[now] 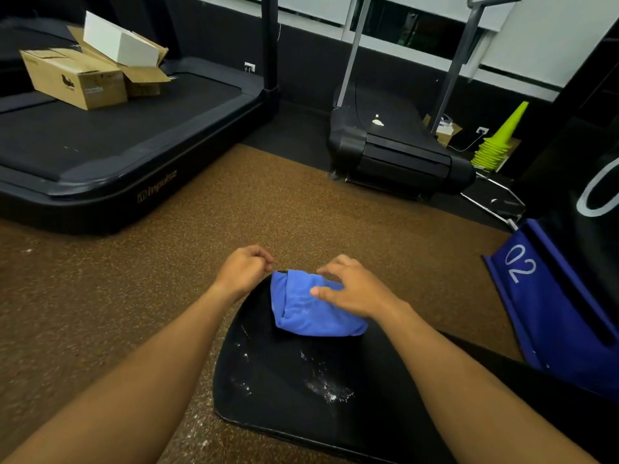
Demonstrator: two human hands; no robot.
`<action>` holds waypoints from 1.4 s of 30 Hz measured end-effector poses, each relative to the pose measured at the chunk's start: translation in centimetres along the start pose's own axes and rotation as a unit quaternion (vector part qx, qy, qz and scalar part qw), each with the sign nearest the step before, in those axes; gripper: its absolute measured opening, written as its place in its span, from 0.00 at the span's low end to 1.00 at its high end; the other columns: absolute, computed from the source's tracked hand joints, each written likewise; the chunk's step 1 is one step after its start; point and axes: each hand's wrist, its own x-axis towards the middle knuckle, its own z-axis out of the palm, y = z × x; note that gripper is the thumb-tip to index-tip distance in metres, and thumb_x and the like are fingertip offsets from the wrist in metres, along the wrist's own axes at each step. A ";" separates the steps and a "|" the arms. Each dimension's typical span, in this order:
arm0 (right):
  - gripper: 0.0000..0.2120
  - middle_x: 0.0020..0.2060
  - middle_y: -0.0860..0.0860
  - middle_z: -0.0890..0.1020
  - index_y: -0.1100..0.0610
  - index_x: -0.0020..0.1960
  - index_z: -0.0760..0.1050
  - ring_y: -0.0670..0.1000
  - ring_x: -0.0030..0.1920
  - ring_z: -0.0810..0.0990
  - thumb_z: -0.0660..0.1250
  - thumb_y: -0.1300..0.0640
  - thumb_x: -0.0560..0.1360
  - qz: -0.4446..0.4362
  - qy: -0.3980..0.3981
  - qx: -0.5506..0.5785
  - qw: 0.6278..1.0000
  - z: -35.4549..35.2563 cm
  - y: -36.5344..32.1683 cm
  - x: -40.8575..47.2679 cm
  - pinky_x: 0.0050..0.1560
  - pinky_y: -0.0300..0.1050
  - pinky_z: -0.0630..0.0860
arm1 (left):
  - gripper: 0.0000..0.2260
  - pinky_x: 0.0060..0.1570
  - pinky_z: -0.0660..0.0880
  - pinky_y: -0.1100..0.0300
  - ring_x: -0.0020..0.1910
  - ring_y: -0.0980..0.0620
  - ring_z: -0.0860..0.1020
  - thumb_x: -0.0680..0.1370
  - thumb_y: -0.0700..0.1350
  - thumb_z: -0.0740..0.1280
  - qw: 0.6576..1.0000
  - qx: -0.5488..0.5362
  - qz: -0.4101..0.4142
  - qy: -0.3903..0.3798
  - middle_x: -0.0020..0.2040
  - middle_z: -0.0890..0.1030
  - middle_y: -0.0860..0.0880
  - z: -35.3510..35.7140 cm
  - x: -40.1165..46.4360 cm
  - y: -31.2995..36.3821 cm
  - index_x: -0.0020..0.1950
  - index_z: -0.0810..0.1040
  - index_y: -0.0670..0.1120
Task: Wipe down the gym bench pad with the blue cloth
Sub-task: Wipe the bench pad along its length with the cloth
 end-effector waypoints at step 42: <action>0.22 0.49 0.57 0.82 0.54 0.47 0.76 0.59 0.50 0.79 0.52 0.41 0.82 0.038 -0.044 -0.020 0.998 5.3 -6.3 8.6 0.48 0.51 0.73 | 0.11 0.53 0.74 0.51 0.52 0.47 0.80 0.79 0.42 0.58 0.997 -0.037 -0.015 0.059 0.51 0.82 0.48 -0.4 1.3 -2.8 0.51 0.80 0.48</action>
